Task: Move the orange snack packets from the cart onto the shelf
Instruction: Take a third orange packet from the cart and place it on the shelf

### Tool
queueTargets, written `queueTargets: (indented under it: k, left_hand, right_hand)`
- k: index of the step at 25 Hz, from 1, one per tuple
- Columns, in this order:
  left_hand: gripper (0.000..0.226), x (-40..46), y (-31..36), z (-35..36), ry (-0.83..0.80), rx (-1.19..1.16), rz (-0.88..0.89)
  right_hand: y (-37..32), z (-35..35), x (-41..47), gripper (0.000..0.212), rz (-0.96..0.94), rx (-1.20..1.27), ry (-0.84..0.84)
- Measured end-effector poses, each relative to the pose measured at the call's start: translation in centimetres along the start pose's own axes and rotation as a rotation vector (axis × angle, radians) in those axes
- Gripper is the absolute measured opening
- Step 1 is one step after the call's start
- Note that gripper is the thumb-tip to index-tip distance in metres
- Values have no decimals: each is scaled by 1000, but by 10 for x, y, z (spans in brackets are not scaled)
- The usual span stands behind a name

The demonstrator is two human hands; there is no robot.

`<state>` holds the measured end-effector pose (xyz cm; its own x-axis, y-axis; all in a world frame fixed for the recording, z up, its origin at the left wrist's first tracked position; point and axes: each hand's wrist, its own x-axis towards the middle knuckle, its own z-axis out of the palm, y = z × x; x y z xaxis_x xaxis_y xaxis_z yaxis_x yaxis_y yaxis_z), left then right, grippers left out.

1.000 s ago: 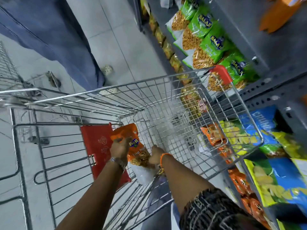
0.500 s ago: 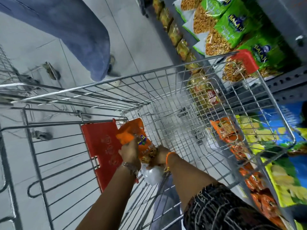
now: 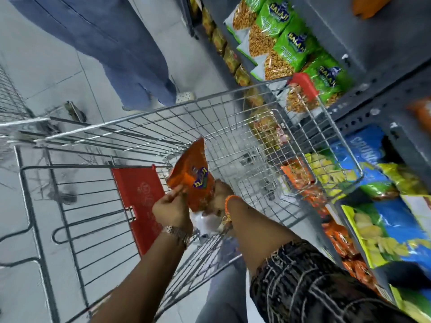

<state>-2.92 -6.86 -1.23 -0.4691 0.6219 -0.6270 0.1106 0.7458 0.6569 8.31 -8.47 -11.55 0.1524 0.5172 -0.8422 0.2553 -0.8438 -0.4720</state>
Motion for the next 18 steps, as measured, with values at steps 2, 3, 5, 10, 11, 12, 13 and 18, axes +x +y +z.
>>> queueTargets:
  k: [2,3,5,10,11,12,13,18]
  left_hand:
    - [15,-24,10,-4,6,-69,119]
    - [19,-34,17,-6,-15,-93,184]
    - [26,-64,37,-15,-141,-109,321]
    - [25,-138,102,-36,-526,-245,404]
    - [26,-152,115,-38,-586,-254,423]
    - [26,-169,128,-41,-647,-257,447]
    - [25,-187,140,-43,-709,-259,475]
    - [24,-262,179,-42,-886,-275,594]
  right_hand:
    - [-8,-21,-24,73,-97,-15,43]
    - [-11,-31,-36,81,-137,31,50]
    - [-10,-50,-65,87,-213,115,117]
    - [0,-102,-138,101,-453,355,253]
    - [2,-111,-153,110,-519,391,262]
    - [4,-120,-169,119,-582,444,275]
    - [6,-129,-190,126,-613,499,294]
    - [18,-172,-300,122,-685,487,611]
